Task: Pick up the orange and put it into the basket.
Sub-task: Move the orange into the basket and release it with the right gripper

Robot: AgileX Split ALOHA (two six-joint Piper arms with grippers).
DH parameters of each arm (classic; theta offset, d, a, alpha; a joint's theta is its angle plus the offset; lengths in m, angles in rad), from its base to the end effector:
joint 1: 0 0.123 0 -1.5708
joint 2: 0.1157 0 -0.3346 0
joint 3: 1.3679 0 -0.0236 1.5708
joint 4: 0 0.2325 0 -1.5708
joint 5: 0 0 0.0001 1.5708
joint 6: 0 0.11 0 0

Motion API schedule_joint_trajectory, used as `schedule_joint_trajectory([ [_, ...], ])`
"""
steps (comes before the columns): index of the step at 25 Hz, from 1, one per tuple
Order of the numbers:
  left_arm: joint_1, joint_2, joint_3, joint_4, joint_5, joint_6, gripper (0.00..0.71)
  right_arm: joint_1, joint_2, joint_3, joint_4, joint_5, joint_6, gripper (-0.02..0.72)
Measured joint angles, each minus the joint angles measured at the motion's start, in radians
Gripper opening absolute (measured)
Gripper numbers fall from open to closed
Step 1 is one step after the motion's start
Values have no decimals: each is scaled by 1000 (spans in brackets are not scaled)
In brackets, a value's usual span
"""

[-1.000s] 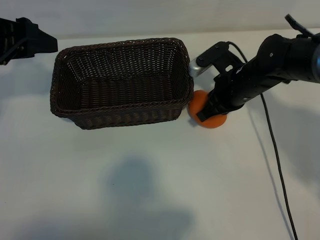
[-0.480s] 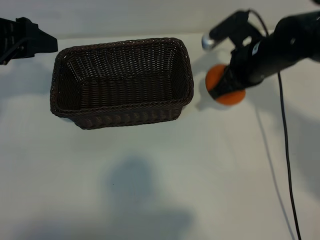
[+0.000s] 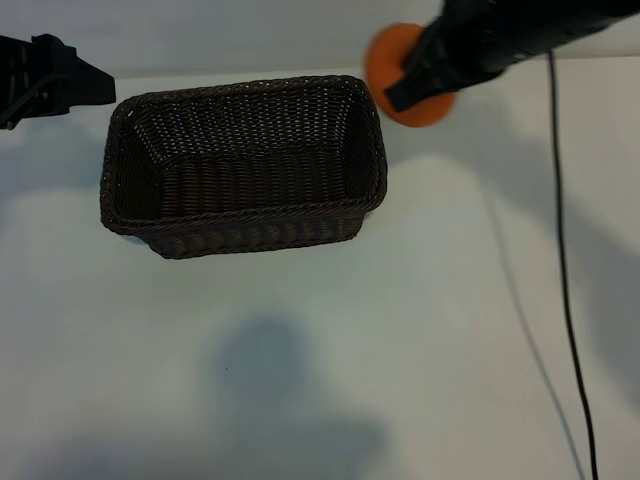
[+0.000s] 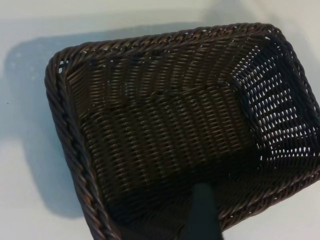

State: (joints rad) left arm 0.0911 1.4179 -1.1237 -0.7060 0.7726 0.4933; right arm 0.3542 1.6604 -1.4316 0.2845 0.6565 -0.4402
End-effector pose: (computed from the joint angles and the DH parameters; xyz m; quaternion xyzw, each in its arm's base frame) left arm 0.2883 -0.0237 0.3593 0.0161 0.9128 -0.2114 0.3490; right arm 0.3488 0.1491 0.3650 -0.2888 0.8732 0.1063 0.3779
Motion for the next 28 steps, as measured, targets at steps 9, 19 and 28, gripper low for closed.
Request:
schedule_joint_trajectory([
  [9, 0, 0, 0, 0, -1, 0, 589, 91, 103, -83, 169, -29, -138, 67],
  [19, 0, 0, 0, -1, -1, 0, 589, 96, 271, -173, 342, -39, -289, 66],
  [28, 0, 0, 0, -1, -1, 0, 589, 96, 411, -177, 501, -51, -421, 66],
])
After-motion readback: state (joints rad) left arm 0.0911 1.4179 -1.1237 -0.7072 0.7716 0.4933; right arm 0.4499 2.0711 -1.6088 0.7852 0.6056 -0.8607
